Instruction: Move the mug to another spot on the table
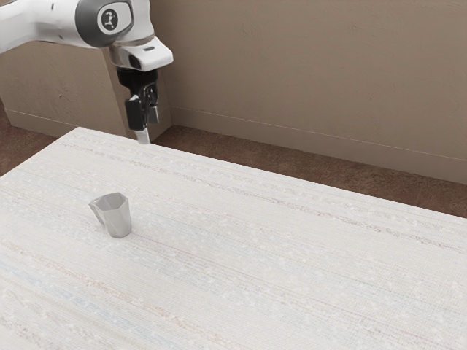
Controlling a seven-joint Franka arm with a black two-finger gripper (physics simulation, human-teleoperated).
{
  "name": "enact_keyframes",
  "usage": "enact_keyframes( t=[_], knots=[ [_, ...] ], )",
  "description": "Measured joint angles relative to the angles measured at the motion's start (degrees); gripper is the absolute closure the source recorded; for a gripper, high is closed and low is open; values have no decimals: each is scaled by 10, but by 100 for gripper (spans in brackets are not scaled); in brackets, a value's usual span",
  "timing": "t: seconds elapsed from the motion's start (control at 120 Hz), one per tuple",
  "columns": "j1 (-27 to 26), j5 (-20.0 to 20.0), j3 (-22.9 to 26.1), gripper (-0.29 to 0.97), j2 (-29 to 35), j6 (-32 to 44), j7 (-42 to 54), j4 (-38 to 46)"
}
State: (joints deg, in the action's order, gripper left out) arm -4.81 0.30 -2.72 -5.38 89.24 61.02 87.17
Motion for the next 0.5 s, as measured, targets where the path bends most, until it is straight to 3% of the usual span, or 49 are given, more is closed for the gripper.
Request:
enact_keyframes(
  t=[0.367,0.5],
  knots=[
    [5,1,-1,0,-9,-2,-48,-4],
    [56,-3,14,0,0,-8,-48,3]
  ],
)
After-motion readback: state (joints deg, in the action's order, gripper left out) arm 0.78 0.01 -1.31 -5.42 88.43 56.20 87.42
